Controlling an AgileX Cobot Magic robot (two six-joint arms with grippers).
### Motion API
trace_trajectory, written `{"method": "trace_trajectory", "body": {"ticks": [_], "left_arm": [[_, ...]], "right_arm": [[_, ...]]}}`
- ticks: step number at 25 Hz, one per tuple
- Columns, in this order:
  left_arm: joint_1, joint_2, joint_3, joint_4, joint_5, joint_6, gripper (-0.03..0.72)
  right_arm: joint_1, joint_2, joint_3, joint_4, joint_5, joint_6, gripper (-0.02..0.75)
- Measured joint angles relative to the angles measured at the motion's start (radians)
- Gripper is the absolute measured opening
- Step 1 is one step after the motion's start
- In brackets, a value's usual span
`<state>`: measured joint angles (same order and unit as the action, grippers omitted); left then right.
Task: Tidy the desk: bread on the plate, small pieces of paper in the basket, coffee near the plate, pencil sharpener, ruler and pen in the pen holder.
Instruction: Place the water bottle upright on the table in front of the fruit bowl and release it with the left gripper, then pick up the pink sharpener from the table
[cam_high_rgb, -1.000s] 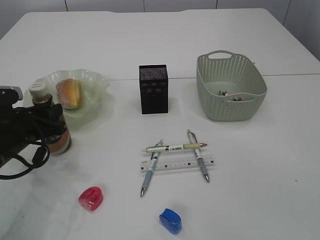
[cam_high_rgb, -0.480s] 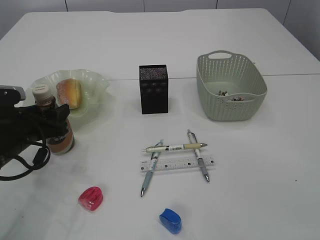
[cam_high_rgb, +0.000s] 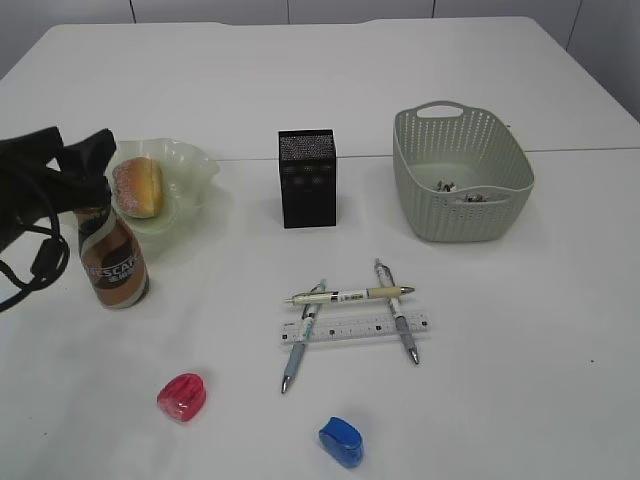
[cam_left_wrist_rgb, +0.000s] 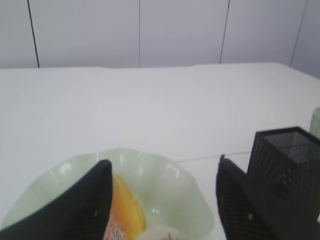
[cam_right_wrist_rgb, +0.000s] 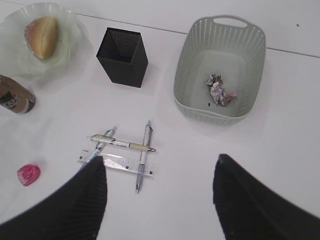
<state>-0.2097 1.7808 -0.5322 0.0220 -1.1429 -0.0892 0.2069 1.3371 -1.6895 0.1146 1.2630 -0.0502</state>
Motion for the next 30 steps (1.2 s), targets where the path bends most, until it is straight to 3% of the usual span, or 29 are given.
{"method": "trace_trajectory", "body": {"ticks": [4,8,16,23,27,30], "left_arm": [[0.000,-0.122,0.004,0.000,0.051,0.004,0.478],[0.000,-0.290,0.006,0.000,0.215,-0.001,0.477],[0.000,-0.673,-0.003,0.071,0.869,-0.103,0.477],[0.000,-0.869,-0.157,0.094,1.462,-0.111,0.476],[0.000,-0.855,-0.235,0.019,1.747,-0.080,0.476],[0.000,-0.818,-0.252,-0.115,1.888,0.017,0.476]], "right_arm": [[0.000,0.000,0.000,0.000,0.000,-0.004,0.489],[0.000,0.000,0.000,-0.002,0.000,-0.004,0.489],[0.000,0.000,0.000,-0.002,0.000,-0.004,0.489],[0.000,0.000,0.000,-0.004,0.000,-0.004,0.489],[0.000,0.000,0.000,-0.004,0.000,-0.004,0.489],[0.000,0.000,0.000,-0.004,0.000,-0.004,0.489]]}}
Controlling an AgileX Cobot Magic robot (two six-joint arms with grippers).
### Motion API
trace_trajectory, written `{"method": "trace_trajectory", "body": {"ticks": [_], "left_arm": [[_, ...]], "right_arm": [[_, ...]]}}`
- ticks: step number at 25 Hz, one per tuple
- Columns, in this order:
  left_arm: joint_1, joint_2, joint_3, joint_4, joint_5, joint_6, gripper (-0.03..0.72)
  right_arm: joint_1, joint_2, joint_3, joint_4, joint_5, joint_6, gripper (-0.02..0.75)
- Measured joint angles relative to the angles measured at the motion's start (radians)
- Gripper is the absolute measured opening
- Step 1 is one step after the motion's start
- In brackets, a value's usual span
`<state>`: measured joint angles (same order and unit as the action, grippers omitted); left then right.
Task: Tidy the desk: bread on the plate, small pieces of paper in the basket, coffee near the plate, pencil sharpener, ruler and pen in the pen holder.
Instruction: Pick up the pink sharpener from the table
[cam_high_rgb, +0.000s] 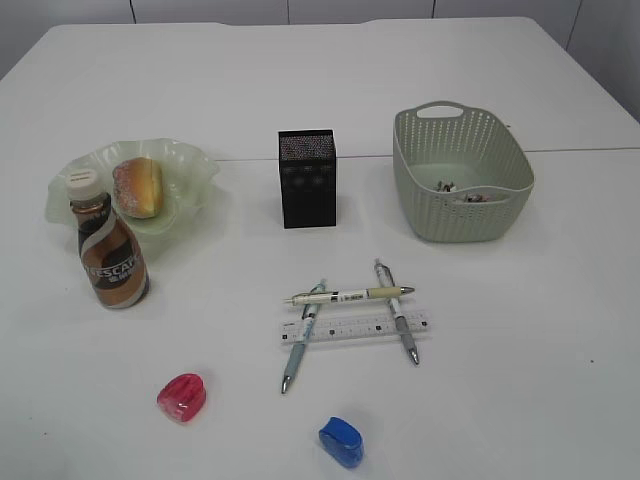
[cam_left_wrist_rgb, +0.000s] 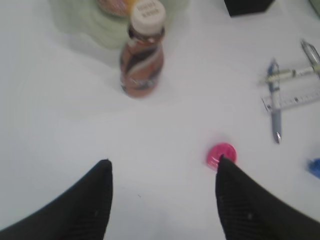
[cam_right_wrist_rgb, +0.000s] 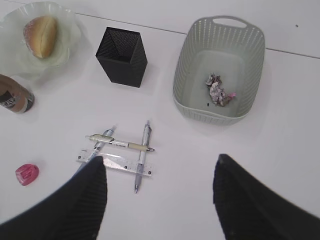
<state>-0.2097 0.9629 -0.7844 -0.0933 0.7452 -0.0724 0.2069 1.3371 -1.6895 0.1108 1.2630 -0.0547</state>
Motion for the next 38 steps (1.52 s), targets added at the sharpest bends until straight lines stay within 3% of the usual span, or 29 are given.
{"method": "trace_trajectory", "body": {"ticks": [3,6,14,17,38], "left_arm": [[-0.002,0.042,-0.002,-0.133,0.064,0.105,0.476],[-0.039,0.083,-0.004,-0.173,0.078,0.162,0.476],[-0.277,0.264,-0.008,-0.175,0.044,0.177,0.476],[-0.330,0.360,-0.011,-0.175,0.007,0.177,0.476],[-0.341,0.856,-0.255,-0.041,0.023,0.177,0.477]], "right_arm": [[0.000,0.000,0.000,0.000,0.000,0.000,0.489],[0.000,0.000,0.000,0.000,0.000,0.000,0.489],[0.000,0.000,0.000,0.002,0.001,-0.002,0.489],[0.000,0.000,0.000,0.002,0.001,-0.002,0.489],[0.000,0.000,0.000,0.004,0.001,-0.002,0.489]]}}
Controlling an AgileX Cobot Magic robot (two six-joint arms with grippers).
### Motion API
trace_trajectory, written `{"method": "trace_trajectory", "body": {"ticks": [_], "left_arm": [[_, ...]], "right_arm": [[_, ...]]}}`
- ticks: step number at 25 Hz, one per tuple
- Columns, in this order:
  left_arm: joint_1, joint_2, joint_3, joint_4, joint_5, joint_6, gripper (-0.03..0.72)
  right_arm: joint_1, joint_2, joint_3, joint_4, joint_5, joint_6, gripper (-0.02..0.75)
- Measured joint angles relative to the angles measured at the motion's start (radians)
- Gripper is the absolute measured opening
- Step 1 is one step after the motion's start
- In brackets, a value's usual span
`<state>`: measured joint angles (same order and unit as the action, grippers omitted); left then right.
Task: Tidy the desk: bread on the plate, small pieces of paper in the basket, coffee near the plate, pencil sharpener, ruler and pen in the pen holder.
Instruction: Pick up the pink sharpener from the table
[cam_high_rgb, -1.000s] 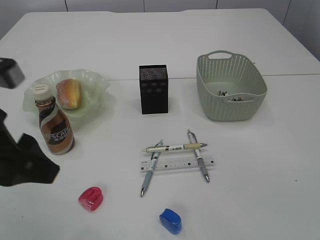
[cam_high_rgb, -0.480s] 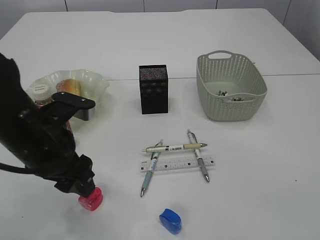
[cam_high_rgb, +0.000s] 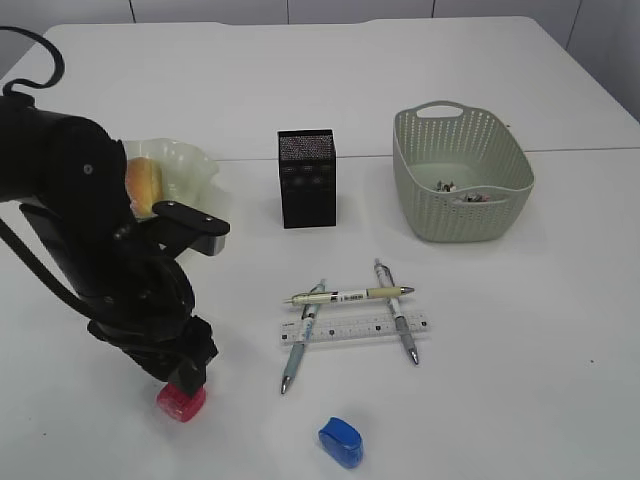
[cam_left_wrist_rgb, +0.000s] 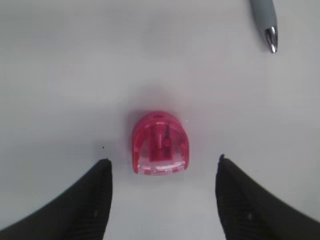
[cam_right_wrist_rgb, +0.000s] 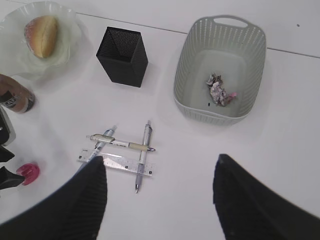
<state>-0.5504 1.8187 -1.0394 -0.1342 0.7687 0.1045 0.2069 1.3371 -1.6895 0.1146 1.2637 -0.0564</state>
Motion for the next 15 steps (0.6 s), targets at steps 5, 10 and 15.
{"method": "trace_trajectory", "body": {"ticks": [5,10,15], "left_arm": [[0.000,0.059,-0.002,0.002,0.002,0.000,0.477],[0.000,0.088,-0.002,0.002,0.000,0.000,0.477],[0.000,0.089,-0.002,0.002,-0.009,0.000,0.477]], "right_arm": [[0.000,0.000,0.000,0.000,0.000,0.000,0.489],[0.000,0.000,0.000,0.000,0.000,0.000,0.489],[0.000,0.000,0.000,0.000,0.000,0.000,0.489]]}}
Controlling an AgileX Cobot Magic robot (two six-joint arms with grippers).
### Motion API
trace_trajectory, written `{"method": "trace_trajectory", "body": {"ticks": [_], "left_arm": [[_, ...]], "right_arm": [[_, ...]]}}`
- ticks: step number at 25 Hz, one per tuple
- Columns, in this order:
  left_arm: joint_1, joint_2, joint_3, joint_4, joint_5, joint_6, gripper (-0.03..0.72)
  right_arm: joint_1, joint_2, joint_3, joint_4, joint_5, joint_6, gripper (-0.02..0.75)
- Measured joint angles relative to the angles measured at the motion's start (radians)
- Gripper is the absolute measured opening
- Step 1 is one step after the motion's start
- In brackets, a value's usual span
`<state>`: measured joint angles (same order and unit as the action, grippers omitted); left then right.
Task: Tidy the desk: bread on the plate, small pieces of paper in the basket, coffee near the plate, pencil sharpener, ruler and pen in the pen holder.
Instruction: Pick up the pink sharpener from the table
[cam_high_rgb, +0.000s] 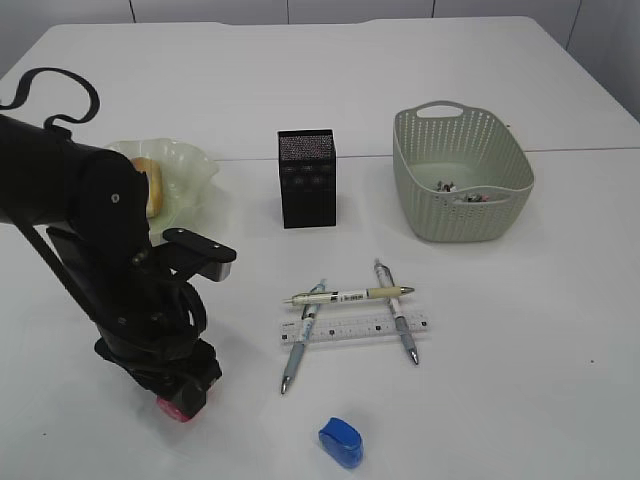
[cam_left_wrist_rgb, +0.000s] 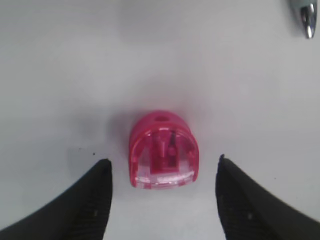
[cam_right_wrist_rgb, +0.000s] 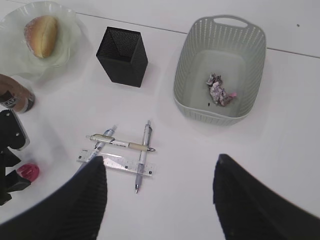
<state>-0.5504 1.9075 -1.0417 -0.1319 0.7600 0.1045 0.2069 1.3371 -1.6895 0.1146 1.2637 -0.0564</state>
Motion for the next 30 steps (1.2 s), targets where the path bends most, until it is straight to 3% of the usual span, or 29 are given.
{"method": "trace_trajectory", "body": {"ticks": [18,21,24,30], "left_arm": [[0.000,0.063,-0.004,0.004,-0.034,-0.040,0.470],[0.000,0.065,-0.008,0.004,-0.041,-0.042,0.428],[0.000,0.066,-0.010,0.006,-0.046,-0.044,0.335],[0.000,0.066,-0.010,0.002,-0.020,-0.044,0.299]], "right_arm": [[0.000,0.000,0.000,0.000,0.000,0.000,0.489],[0.000,0.000,0.000,0.000,0.000,0.000,0.489],[0.000,0.000,0.000,0.000,0.000,0.000,0.489],[0.000,0.000,0.000,0.000,0.000,0.000,0.489]]}}
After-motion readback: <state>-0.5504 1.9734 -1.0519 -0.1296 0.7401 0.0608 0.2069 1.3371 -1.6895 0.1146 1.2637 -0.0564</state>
